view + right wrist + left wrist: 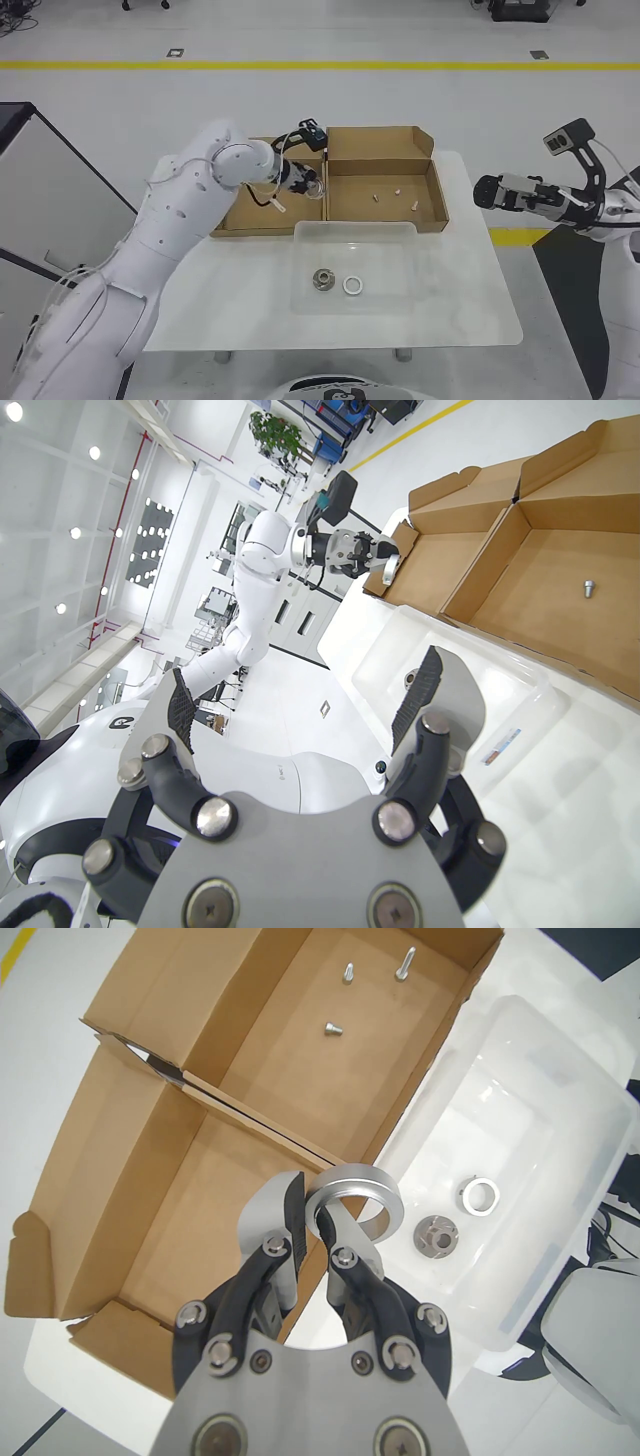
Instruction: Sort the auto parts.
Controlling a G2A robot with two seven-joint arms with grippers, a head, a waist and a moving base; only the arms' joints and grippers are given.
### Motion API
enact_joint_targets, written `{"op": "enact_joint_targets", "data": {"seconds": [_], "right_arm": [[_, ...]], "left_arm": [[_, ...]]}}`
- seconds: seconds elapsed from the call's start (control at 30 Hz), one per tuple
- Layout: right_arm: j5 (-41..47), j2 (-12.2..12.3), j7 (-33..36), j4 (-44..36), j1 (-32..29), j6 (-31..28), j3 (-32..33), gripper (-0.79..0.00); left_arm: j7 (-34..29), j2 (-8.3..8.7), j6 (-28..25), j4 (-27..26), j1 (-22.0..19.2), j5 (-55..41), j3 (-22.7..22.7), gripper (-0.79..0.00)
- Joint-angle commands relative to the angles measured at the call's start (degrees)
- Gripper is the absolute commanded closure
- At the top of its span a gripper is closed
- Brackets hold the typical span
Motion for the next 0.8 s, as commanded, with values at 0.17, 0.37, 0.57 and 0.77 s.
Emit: {"op": "enact_joint_targets", "data": {"seconds": [0.17,0.37,0.57,0.77], "right_arm": [[0.00,0.00,0.00,0.00,0.00,0.00,0.00,-0.785],[0.00,0.00,0.00,0.00,0.00,0.00,0.00,-0.785],[0.00,0.00,0.00,0.00,0.00,0.00,0.00,-0.785],[0.00,0.00,0.00,0.00,0.00,0.00,0.00,-0.785]], "left_arm": [[1.15,-0.92,0.44,3.66,-1.47,0.30,2.17,0.000],[1.15,-0.92,0.44,3.66,-1.47,0.30,2.17,0.000],[4.33,-1.70,6.99,7.10,-1.67,6.87,4.43,0.000],[6.83,-4.95,13.78,15.93,-5.35,10.39,9.35,0.000]]}}
